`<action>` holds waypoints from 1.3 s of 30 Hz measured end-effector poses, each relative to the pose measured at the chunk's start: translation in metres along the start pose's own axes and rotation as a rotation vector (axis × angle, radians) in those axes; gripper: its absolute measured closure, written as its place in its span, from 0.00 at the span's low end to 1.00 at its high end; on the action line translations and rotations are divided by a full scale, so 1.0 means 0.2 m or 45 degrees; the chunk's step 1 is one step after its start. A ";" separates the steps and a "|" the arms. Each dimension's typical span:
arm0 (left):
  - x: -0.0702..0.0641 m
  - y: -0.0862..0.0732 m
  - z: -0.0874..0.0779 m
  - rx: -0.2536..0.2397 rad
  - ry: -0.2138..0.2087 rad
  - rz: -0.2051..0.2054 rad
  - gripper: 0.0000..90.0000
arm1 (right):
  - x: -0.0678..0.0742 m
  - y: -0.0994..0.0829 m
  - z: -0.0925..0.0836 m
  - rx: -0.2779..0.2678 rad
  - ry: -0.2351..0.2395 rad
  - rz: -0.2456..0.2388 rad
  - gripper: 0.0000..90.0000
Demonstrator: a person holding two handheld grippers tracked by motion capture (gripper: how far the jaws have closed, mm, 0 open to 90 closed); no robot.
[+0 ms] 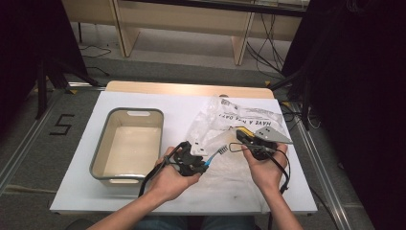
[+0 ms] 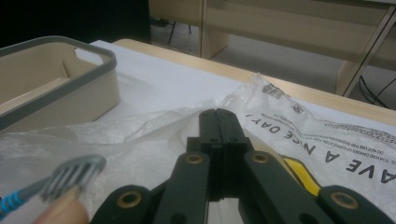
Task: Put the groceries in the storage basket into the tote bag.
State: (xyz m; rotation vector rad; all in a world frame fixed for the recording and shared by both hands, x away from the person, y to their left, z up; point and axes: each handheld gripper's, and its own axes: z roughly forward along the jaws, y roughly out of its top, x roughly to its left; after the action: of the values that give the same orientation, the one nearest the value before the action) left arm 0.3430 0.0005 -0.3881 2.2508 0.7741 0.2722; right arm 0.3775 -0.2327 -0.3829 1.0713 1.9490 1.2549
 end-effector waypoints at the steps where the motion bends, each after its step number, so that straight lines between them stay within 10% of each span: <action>1: -0.01 0.00 0.01 0.006 0.000 0.003 0.91 | 0.00 0.00 0.00 -0.002 0.002 0.000 1.00; 23: -0.08 0.09 0.35 0.124 0.085 -0.001 0.91 | 0.01 0.01 -0.01 -0.004 0.018 -0.004 1.00; 39: -0.09 0.16 0.44 0.003 0.189 0.021 0.91 | 0.02 0.00 0.01 0.010 0.026 -0.003 1.00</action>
State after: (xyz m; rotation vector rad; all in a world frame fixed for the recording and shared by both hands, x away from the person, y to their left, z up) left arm 0.3786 -0.0784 -0.4272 2.2587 0.8335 0.4503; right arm 0.3762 -0.2290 -0.3839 1.0637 1.9717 1.2625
